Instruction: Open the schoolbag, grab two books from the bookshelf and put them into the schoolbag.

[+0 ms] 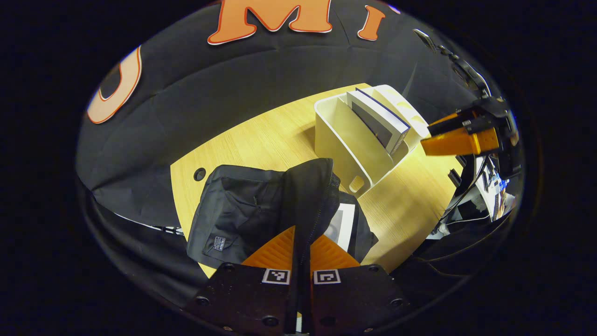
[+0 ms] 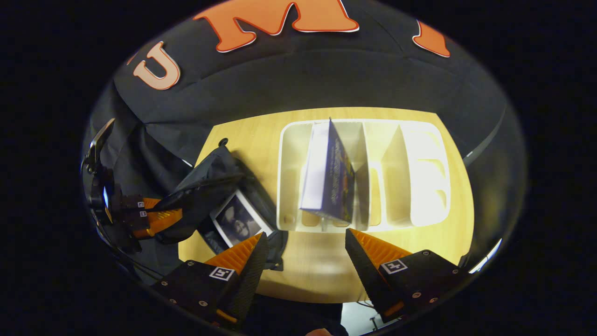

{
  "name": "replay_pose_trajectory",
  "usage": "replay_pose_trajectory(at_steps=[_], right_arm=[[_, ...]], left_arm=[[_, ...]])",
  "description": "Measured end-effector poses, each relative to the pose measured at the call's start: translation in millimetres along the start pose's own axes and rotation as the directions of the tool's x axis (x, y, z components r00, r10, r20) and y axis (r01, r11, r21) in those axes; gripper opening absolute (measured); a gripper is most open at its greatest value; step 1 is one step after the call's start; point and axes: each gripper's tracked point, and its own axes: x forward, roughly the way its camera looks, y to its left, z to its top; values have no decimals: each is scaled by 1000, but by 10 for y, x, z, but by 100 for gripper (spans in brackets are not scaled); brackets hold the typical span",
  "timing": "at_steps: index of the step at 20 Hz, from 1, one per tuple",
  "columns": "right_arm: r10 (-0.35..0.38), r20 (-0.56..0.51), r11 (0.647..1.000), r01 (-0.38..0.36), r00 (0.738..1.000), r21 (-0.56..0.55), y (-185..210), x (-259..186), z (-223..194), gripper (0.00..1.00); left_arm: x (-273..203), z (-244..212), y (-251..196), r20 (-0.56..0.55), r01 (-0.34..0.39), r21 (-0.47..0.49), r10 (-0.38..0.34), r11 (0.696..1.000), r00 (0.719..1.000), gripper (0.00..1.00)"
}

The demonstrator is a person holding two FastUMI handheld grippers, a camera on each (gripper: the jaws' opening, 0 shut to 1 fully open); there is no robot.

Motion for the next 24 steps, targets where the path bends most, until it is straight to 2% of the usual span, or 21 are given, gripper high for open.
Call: replay_pose_trajectory(at_steps=[2,3,4,10,16,20,24], right_arm=[[3,-15,1000,-3,1000,-17,-26,-37,140,98],[-1,-20,1000,1,1000,-29,-47,-45,204,98],[-8,-22,999,7,1000,-44,-81,-46,287,98],[-37,-51,996,33,998,-81,-114,222,653,98],[-92,-135,988,73,987,-134,-84,819,655,98],[-152,-177,975,119,972,-187,-197,1022,580,97],[-182,-187,975,152,965,-165,-352,1058,595,91]], left_arm=[[10,-9,-5,3,-5,-24,5,1000,1000,5],[16,-19,-4,4,-7,-36,8,999,1000,10],[20,-27,-14,6,-9,-48,9,999,1000,5],[38,-62,-27,12,-29,-113,31,993,999,5],[40,-98,-47,7,-46,-147,47,988,999,5],[40,-116,-72,3,-46,-157,48,986,999,5],[35,-129,-65,0,-46,-158,47,986,999,5]])
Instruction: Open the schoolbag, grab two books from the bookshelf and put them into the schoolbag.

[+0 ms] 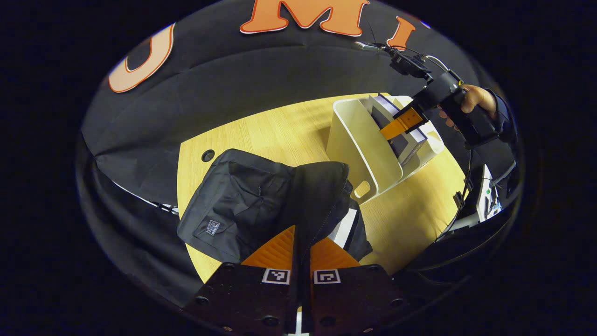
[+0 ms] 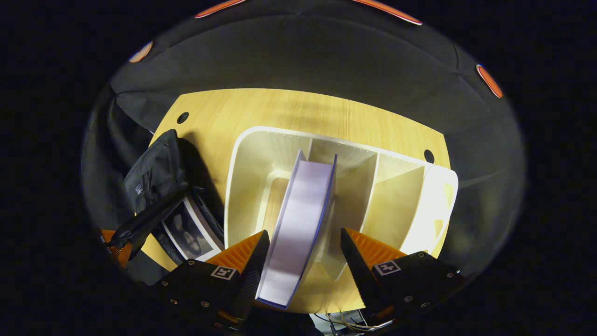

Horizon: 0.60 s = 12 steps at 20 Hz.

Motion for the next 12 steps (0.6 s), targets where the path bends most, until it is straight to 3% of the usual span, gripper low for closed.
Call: replay_pose_trajectory(at_steps=[4,6,7,9,10,12], right_arm=[[-12,-12,999,12,1000,43,-174,-21,-9,72],[-16,-24,998,18,1000,60,-226,-38,-34,57],[-23,-24,998,24,999,65,-257,-21,-38,40],[-23,-32,996,26,999,84,-293,-31,-65,51],[-20,-36,995,23,999,93,-310,-52,-74,40],[-16,-40,995,20,999,102,-331,-104,-103,37]], left_arm=[[21,12,-8,-2,4,-1,-4,1000,1000,5],[31,21,2,-4,6,-2,-6,1000,1000,5],[24,-1,-1,-4,6,-1,-6,1000,1000,5],[12,5,11,-4,4,3,-4,1000,1000,5],[8,11,9,-4,3,6,-3,1000,1000,5],[6,1,5,-3,4,11,-4,1000,1000,5]])
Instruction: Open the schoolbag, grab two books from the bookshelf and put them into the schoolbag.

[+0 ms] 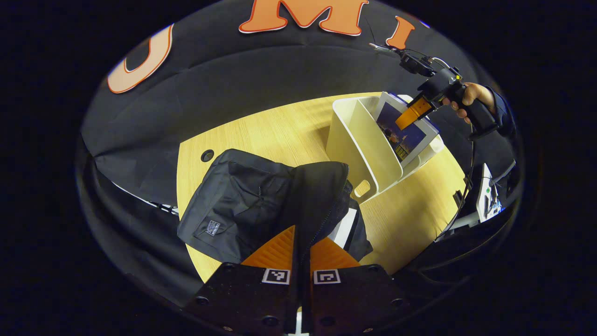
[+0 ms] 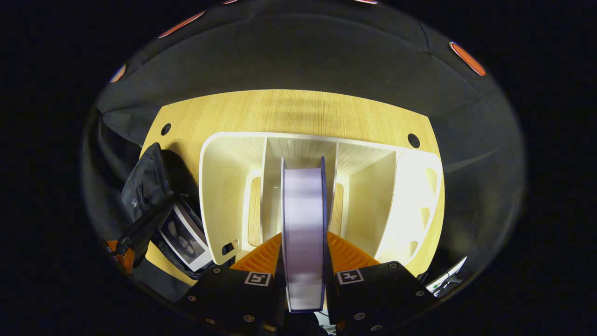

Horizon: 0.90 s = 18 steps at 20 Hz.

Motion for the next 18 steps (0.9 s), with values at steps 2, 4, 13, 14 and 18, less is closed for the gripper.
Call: replay_pose_trajectory(at_steps=[2,4,13,14,18], right_arm=[[6,10,1000,-6,1000,7,-12,-96,-19,36],[28,22,999,-29,999,30,-20,-229,-37,35],[102,152,985,-122,983,126,-163,-1124,-168,35],[110,170,982,-133,979,135,-185,-1246,-194,34],[165,254,961,-213,953,176,-165,-1707,-331,34]], left_arm=[[-12,-6,-6,2,2,2,-2,1000,1000,5],[-8,-3,3,5,4,3,-4,1000,1000,5],[-17,-28,24,10,14,51,-15,999,1000,5],[-24,-21,35,11,14,55,-15,998,1000,5],[-55,-15,75,13,18,73,-19,997,1000,5]])
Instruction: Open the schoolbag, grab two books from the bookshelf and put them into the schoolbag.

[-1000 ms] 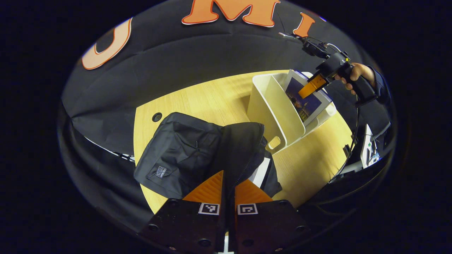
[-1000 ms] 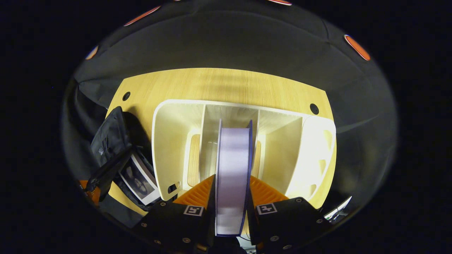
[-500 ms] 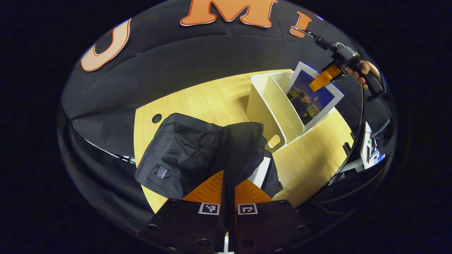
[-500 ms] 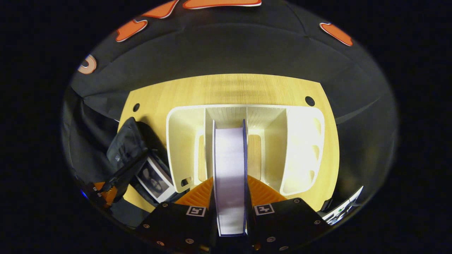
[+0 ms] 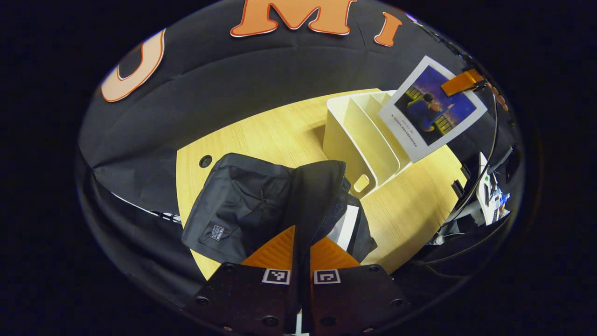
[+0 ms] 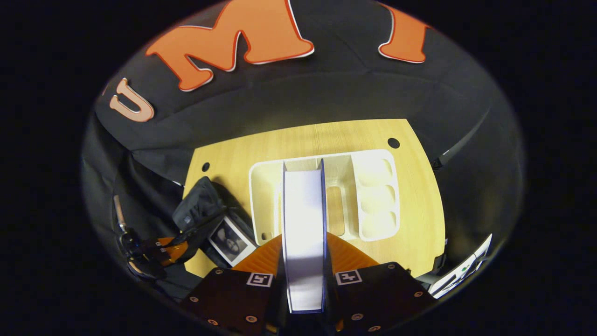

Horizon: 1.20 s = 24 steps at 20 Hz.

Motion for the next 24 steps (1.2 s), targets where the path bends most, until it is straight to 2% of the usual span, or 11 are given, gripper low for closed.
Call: replay_pose_trajectory(at_steps=[5,11,16,24], right_arm=[[125,52,989,-129,991,74,189,-306,-318,34],[277,87,941,-288,957,175,569,-349,-757,33],[385,105,883,-399,917,247,999,-124,-1166,33],[449,145,796,-468,882,384,1470,549,-1562,32]], left_arm=[[-59,70,60,10,2,33,-2,999,1000,4],[-144,140,122,21,26,66,-28,997,999,4],[-211,200,134,43,49,68,-52,996,998,4],[-285,245,39,76,61,49,-64,997,995,4]])
